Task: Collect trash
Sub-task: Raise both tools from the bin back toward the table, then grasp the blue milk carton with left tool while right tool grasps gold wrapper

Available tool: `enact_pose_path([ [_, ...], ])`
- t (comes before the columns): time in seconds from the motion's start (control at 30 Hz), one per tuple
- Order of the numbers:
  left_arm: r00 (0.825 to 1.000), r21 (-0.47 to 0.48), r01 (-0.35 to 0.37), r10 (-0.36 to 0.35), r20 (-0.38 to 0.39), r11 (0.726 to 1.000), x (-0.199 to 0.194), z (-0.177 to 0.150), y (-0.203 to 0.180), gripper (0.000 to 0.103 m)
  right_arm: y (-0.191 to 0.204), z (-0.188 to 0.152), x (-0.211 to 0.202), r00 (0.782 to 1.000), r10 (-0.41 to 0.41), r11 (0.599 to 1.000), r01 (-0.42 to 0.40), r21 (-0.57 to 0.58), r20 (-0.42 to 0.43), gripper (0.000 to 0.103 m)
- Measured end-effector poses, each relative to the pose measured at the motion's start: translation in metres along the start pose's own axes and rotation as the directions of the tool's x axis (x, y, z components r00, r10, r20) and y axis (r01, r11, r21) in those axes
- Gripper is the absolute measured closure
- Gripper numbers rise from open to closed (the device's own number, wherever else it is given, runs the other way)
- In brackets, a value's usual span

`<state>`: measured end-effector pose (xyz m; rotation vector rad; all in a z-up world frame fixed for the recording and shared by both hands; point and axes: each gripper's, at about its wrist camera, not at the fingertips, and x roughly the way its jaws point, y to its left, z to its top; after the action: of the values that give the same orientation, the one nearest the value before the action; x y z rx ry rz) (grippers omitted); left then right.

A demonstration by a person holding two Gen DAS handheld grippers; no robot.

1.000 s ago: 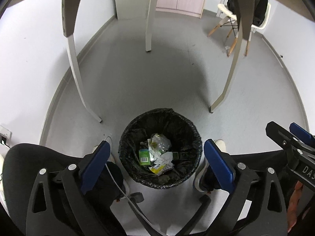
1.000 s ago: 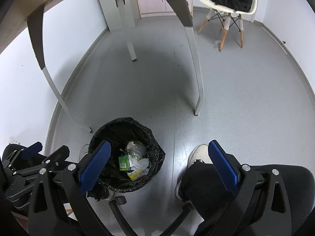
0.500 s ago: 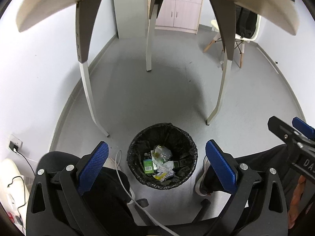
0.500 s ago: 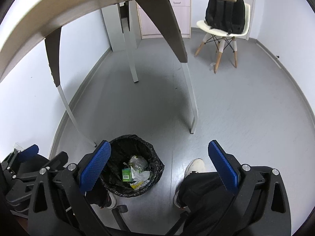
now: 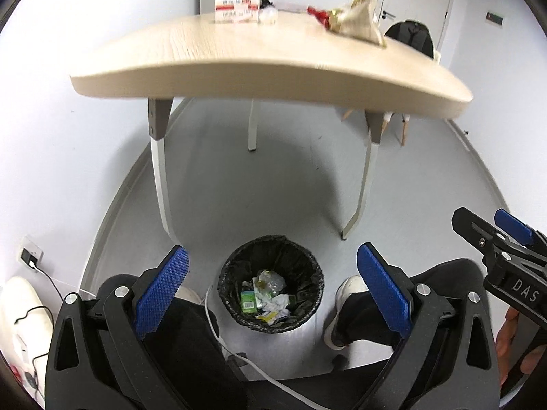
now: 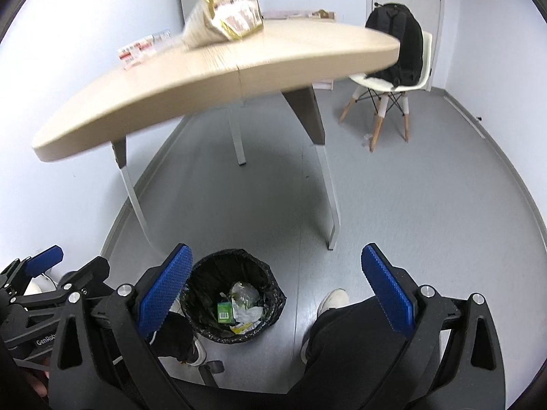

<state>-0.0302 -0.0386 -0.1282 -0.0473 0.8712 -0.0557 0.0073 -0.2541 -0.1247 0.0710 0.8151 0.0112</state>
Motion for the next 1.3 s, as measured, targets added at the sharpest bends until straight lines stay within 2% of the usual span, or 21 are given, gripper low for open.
enact_pose_path([
  [0.37, 0.997, -0.02, -0.017, 0.019, 0.08, 1.0, -0.051, 0.019, 0.001, 0.006, 0.01, 0.026, -0.051, 0.995, 0.016, 0.999, -0.013, -0.035, 0.102, 0.008],
  [0.73, 0.991, -0.054, -0.02, 0.027, 0.131, 0.998, -0.08, 0.05, 0.009, 0.006, 0.01, 0.059, -0.073, 0.986, 0.042, 0.998, -0.035, -0.044, 0.16, 0.008],
  [1.0, 0.991, -0.073, -0.02, 0.029, 0.127, 0.997, -0.072, 0.079, 0.018, 0.006, 0.009, 0.09, -0.069, 0.984, 0.028, 0.998, -0.019, -0.054, 0.178, 0.008],
  [1.3, 0.992, -0.08, -0.026, 0.035, 0.119, 0.996, -0.049, 0.127, 0.024, 0.006, 0.013, 0.129, -0.047, 0.985, 0.019, 0.998, -0.009, -0.061, 0.171, 0.008],
])
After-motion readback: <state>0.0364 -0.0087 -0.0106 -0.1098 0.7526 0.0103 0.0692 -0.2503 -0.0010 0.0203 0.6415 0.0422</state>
